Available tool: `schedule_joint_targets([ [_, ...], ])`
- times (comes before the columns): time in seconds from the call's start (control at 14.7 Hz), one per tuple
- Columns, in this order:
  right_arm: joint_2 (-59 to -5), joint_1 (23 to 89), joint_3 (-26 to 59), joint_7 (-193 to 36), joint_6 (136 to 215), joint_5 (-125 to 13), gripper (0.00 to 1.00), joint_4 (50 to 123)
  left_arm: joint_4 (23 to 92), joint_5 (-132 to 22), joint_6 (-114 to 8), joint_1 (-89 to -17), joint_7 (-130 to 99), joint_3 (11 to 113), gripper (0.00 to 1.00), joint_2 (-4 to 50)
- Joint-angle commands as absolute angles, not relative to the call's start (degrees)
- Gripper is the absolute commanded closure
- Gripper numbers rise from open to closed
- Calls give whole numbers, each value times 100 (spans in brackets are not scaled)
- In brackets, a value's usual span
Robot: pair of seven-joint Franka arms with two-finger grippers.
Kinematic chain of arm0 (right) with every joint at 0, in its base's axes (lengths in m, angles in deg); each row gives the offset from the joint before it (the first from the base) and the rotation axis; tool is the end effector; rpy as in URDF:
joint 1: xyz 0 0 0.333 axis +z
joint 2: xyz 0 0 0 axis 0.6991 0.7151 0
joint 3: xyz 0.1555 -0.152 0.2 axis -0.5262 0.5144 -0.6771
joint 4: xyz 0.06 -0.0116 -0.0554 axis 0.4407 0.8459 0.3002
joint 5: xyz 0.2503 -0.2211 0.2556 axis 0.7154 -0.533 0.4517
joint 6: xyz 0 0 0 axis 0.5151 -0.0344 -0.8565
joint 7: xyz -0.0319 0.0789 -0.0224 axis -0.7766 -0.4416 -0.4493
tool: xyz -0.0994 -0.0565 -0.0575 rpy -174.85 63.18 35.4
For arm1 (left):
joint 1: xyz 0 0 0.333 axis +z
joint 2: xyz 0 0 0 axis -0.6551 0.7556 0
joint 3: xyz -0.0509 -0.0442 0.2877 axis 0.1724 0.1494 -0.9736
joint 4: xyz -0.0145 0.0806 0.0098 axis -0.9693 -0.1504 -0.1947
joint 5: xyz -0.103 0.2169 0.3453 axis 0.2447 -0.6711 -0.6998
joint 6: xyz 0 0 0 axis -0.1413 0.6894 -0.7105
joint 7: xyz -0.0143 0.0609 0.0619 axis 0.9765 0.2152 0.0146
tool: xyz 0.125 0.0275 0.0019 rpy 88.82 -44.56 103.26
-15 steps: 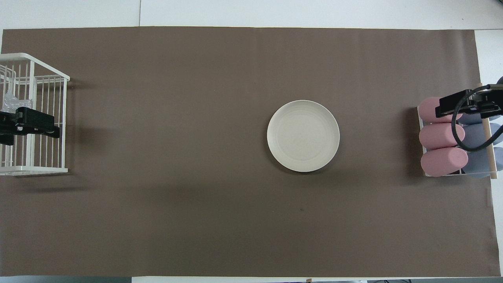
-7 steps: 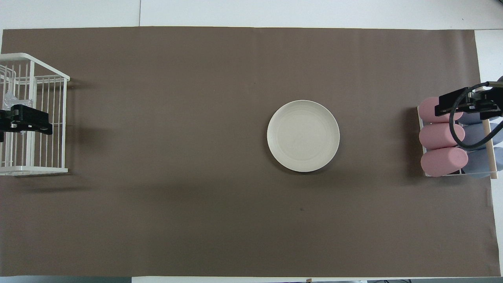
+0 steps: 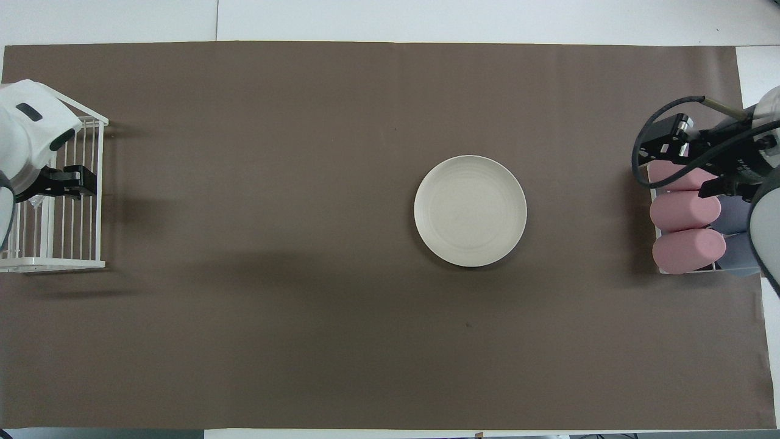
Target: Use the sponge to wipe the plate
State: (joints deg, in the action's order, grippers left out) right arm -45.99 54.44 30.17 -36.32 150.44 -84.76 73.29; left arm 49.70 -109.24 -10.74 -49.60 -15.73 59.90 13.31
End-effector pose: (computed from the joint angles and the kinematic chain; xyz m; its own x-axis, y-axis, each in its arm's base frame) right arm 0.5913 0.0460 0.5698 0.8607 -0.5090 -0.0116 -0.5091 -0.8602 -0.0278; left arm 0.5834 -0.0444 0.5076 0.9994 0.0177 0.0285 0.0294 -0.8723 -0.4881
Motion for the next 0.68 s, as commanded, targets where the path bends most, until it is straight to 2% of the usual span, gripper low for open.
schedule_joint_targets([
  [0.0,-4677,5770,2979,-2196,15381,-8459,0,7515,5296,-12015,-1529,-5129,-2190,5946,0,1730],
  [0.41,-4572,6289,2926,65,15566,-8081,0,7489,5297,-13037,-1784,-5024,-3041,5937,0,2460],
  [0.61,-4396,6604,2909,926,15654,-8063,0,7375,5341,-13249,-1819,-4936,-3210,5928,0,2610],
])
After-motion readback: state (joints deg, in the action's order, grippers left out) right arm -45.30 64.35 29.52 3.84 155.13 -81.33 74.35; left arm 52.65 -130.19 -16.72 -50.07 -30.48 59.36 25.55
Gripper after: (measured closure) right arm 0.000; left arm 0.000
